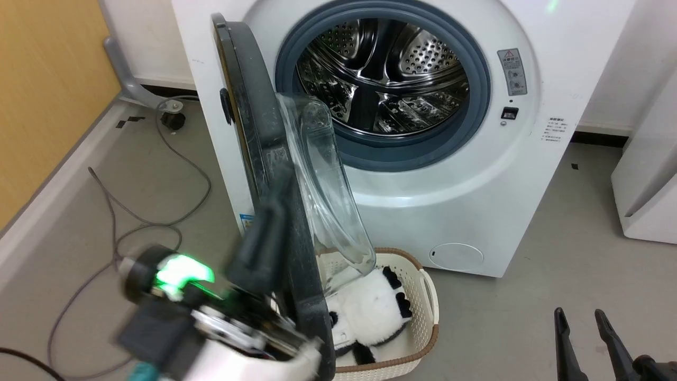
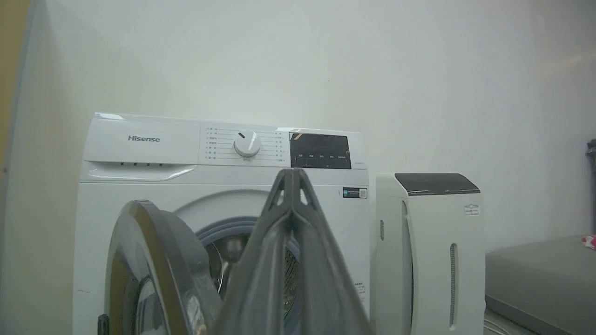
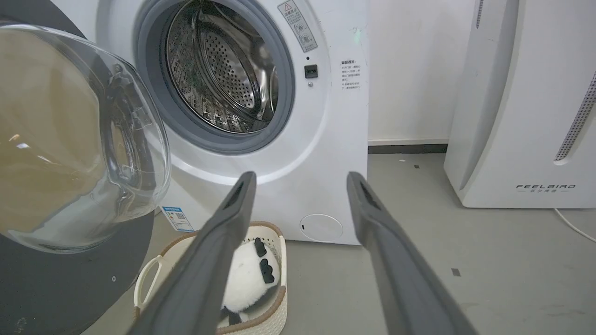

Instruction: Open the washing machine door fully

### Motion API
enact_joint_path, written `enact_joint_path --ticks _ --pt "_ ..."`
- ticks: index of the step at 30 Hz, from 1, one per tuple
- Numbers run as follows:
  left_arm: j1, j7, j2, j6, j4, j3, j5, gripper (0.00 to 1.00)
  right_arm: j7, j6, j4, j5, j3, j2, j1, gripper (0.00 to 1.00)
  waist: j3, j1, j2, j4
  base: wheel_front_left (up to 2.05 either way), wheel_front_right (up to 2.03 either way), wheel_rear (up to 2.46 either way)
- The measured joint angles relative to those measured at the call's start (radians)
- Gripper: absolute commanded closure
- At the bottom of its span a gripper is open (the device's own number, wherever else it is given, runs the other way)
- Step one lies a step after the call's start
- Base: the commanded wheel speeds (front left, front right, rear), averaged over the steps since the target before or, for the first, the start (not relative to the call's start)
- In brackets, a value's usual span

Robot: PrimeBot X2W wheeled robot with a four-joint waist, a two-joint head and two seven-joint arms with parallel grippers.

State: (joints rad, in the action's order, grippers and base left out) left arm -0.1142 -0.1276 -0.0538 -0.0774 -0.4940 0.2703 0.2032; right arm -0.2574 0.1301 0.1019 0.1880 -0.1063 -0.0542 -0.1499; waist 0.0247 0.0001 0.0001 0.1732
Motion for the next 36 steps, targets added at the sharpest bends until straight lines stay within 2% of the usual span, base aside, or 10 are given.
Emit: enact_joint_path --ticks 9,15,27,36 --pt "0.131 0.137 -0.016 -0.014 0.094 0.133 0.016 1.00 0.000 0.000 0.009 0.007 0.003 0.000 0.001 0.00 -0.004 0.0000 0.0000 0.007 0.00 0.00 0.00" --pt "0.211 0.191 -0.039 -0.014 0.163 0.156 0.045 1.00 0.000 0.000 0.017 0.008 0.008 0.000 0.001 0.00 -0.004 -0.0001 0.0000 0.013 0.00 0.00 0.00" --pt "0.235 0.198 -0.042 0.007 0.247 0.143 0.083 1.00 0.000 0.000 0.033 0.016 0.016 0.001 0.001 0.00 -0.005 -0.0001 0.0000 0.044 0.00 0.00 0.00" --pt "0.232 0.182 -0.041 0.032 0.286 0.104 0.091 1.00 0.000 0.000 0.040 0.018 0.019 0.001 0.001 0.00 -0.011 -0.0001 0.0000 0.096 0.00 0.00 0.00"
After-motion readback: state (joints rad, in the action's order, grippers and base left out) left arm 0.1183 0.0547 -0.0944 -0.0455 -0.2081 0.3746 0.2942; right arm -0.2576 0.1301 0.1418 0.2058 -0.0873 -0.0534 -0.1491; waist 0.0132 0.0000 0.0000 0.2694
